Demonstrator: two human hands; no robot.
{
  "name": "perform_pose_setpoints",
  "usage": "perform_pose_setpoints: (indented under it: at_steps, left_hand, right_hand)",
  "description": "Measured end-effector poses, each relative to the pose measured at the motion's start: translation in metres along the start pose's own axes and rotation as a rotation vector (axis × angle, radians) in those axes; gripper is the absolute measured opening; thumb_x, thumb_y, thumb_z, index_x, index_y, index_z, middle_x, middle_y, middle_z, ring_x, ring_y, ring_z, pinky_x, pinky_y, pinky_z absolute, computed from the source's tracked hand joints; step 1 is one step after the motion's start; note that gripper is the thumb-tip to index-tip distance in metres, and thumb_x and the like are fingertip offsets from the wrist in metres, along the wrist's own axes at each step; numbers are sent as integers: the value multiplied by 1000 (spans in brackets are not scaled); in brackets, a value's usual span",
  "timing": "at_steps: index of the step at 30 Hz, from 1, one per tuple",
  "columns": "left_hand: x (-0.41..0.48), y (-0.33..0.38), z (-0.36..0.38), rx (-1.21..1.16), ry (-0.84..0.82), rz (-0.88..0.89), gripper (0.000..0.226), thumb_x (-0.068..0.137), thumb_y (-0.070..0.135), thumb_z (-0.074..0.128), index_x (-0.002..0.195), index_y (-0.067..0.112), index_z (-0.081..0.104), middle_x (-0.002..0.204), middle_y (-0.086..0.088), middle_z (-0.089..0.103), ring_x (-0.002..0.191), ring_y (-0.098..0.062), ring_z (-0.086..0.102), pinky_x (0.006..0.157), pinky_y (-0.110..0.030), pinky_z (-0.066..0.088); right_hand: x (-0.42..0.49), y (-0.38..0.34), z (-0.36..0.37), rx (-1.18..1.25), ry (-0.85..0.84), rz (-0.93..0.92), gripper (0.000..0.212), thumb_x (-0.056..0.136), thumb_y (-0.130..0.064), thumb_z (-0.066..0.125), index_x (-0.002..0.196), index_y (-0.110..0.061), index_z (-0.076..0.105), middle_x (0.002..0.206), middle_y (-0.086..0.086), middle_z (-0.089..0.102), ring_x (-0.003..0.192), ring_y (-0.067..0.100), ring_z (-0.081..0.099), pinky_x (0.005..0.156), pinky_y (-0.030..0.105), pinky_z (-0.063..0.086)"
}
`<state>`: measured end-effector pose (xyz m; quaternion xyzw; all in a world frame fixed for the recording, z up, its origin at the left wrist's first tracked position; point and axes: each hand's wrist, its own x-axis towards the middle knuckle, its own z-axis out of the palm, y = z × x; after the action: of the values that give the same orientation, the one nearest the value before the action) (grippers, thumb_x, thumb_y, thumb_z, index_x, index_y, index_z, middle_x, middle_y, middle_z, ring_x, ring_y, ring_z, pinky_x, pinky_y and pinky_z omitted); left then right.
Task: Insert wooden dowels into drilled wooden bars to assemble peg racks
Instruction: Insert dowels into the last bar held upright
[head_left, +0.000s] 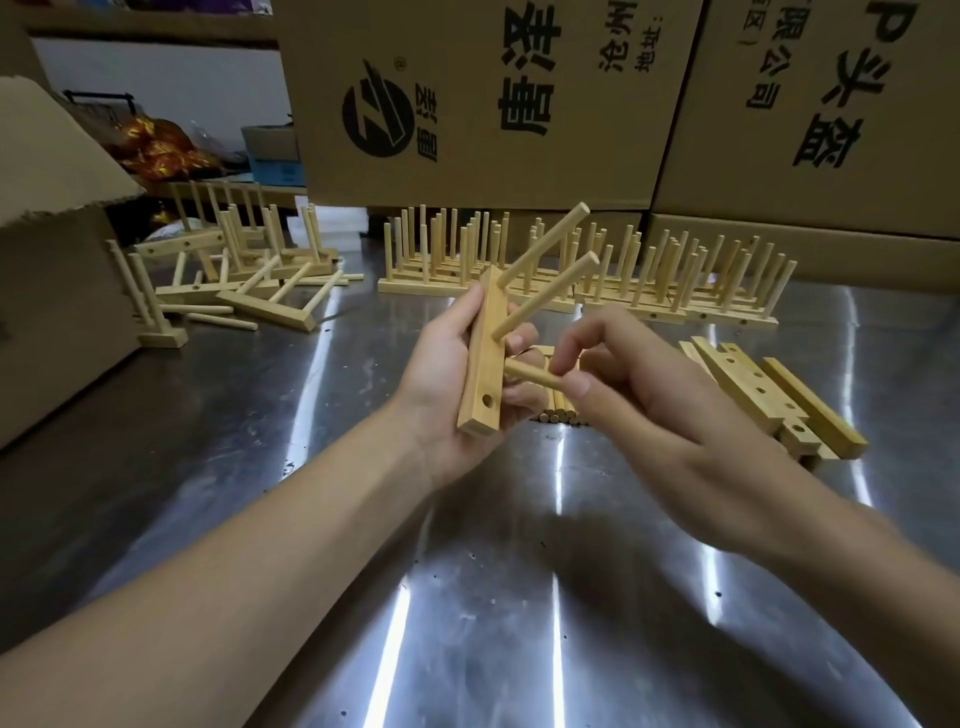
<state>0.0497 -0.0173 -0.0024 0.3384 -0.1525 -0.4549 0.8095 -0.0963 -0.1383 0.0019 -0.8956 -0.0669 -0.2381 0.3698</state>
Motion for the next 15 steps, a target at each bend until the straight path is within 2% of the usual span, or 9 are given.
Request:
perform_pose_setpoints:
  at_steps: [2, 4, 7, 9, 10, 12, 15]
  left_hand:
    - [-1, -2, 1, 36, -7, 0, 39, 110, 53, 42, 107, 17, 56, 70, 2, 45, 58, -10, 38, 52, -19, 32]
    - [-3, -2, 2, 46, -5, -6, 41, 110, 54, 42, 103, 16, 56, 71, 3, 44, 59, -10, 38, 54, -20, 32]
    - [-5, -2, 4, 13, -10, 1, 37, 111, 51, 40, 118, 16, 49, 73, 1, 41, 56, -10, 37, 49, -18, 37]
    - [-5, -3, 6, 5, -2, 15, 33, 112, 50, 39, 122, 18, 43, 74, 1, 40, 59, -10, 34, 61, -17, 30]
    - [-5, -3, 6, 6, 1, 23, 33, 112, 49, 39, 119, 18, 44, 74, 1, 39, 61, -10, 33, 64, -21, 22]
    - [-5, -4, 6, 32, 10, 34, 35, 112, 49, 38, 106, 16, 48, 73, 1, 38, 62, -9, 31, 67, -25, 13]
    - [-4, -5, 4, 59, 4, 47, 40, 113, 49, 38, 93, 17, 51, 72, 1, 39, 60, -9, 33, 59, -19, 21]
  right_hand:
    - [0, -2, 4, -86, -24, -16, 10, 110, -42, 51, 112, -34, 56, 66, -15, 52, 57, 8, 45, 56, 13, 33]
    - [1, -2, 7, -202, -26, -28, 16, 110, -46, 50, 116, -35, 60, 67, -17, 55, 60, 13, 50, 56, 18, 34]
    - [3, -3, 8, -363, -48, -62, 24, 110, -46, 45, 123, -36, 62, 74, -18, 63, 63, 10, 59, 56, 23, 40]
    - [2, -6, 8, -429, -74, -103, 26, 110, -48, 43, 121, -34, 63, 85, -15, 71, 64, 7, 62, 58, 30, 48]
    - [1, -8, 8, -466, -83, -123, 27, 110, -48, 43, 118, -32, 64, 89, -12, 73, 63, 8, 63, 59, 35, 50]
    - [1, -13, 7, -562, -82, -171, 30, 110, -47, 44, 111, -28, 67, 81, -12, 70, 59, 9, 59, 55, 39, 50]
    - [1, -20, 5, -753, -79, -227, 35, 109, -47, 44, 104, -26, 71, 72, -11, 66, 54, 17, 57, 48, 38, 48]
